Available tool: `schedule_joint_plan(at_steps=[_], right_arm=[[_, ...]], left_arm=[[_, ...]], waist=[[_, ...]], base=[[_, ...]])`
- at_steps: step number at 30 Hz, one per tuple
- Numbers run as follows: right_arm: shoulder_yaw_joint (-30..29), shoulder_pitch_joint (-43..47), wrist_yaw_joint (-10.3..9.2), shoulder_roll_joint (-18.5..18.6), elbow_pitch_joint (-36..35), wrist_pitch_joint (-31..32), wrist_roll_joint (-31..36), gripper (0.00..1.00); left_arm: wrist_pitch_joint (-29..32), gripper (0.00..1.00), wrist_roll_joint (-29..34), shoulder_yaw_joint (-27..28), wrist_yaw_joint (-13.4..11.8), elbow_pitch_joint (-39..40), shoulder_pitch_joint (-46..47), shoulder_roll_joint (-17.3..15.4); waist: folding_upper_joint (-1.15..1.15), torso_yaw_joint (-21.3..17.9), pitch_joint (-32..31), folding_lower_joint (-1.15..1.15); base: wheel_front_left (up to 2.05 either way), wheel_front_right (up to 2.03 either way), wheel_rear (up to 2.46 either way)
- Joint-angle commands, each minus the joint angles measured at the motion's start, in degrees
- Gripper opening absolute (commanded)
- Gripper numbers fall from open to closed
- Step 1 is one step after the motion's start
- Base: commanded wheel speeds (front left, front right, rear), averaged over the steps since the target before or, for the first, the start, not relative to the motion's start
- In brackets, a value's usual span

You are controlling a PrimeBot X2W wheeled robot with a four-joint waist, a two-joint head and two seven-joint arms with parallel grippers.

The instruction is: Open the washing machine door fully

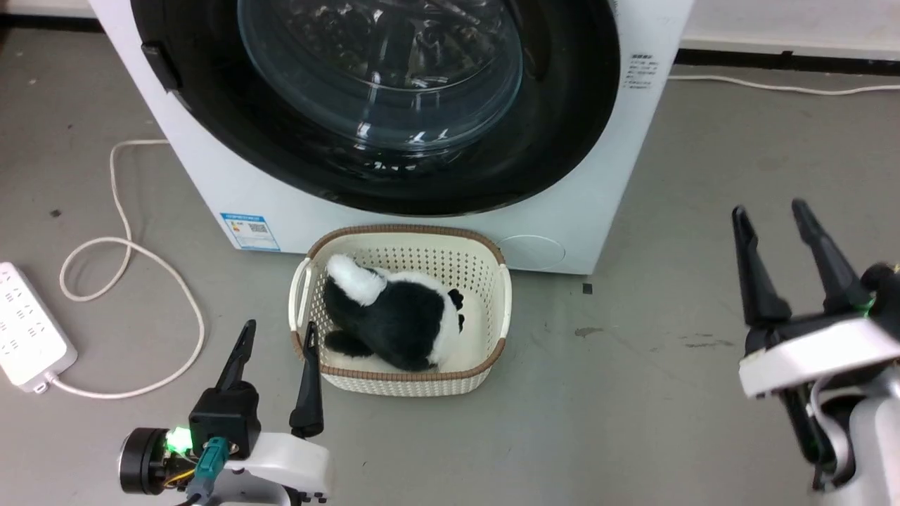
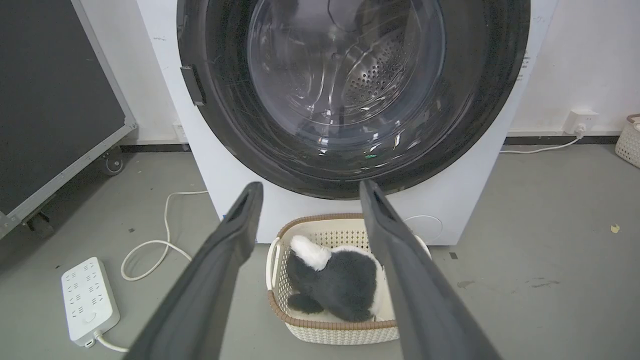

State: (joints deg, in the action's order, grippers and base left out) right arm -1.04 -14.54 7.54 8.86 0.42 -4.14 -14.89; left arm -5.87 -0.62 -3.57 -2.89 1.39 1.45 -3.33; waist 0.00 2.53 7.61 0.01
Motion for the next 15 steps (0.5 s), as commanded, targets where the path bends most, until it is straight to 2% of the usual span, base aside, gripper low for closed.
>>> schedule_joint_plan(at_steps=[1,9,10,11,12,15], right_arm=[[-0.2,-1.6,-0.02,0.5,0.4,0.0,-1.0,1.00],[-1.6,-6.8,-0.03,1.1,3.9,2.3,-5.4,1.00],[-1.7,-7.6,-0.03,1.2,4.4,2.6,-6.1,0.74],[-1.9,-8.3,-0.03,1.2,4.9,3.0,-6.9,0.34],[-2.0,-9.0,-0.03,1.2,5.3,3.3,-7.8,0.00],[-2.6,-11.6,-0.03,1.3,6.7,4.5,-10.3,0.00]], left_arm=[[-0.6,1.00,0.2,-0.4,-0.3,0.3,1.0,-0.4],[-1.5,1.00,-0.1,-0.9,-1.0,0.5,1.4,-0.4],[-1.7,1.00,-0.1,-0.9,-1.0,0.5,1.5,-0.4],[-1.8,1.00,-0.1,-1.0,-1.1,0.5,1.6,-0.4],[-1.9,1.00,-0.1,-1.1,-1.1,0.5,1.7,-0.4],[-2.3,1.00,-0.1,-1.3,-1.3,0.6,2.1,-0.4]], waist=[[0.00,0.3,0.3,-0.01],[0.00,1.4,2.3,-0.01],[0.00,1.5,2.5,-0.01],[0.00,1.6,2.8,-0.01],[0.00,1.8,3.1,-0.01],[0.00,2.3,4.1,-0.01]], base=[[0.00,0.00,0.00],[0.00,0.00,0.00],[0.00,0.00,0.00],[0.00,0.00,0.00],[0.00,0.00,0.00],[0.00,0.00,0.00]])
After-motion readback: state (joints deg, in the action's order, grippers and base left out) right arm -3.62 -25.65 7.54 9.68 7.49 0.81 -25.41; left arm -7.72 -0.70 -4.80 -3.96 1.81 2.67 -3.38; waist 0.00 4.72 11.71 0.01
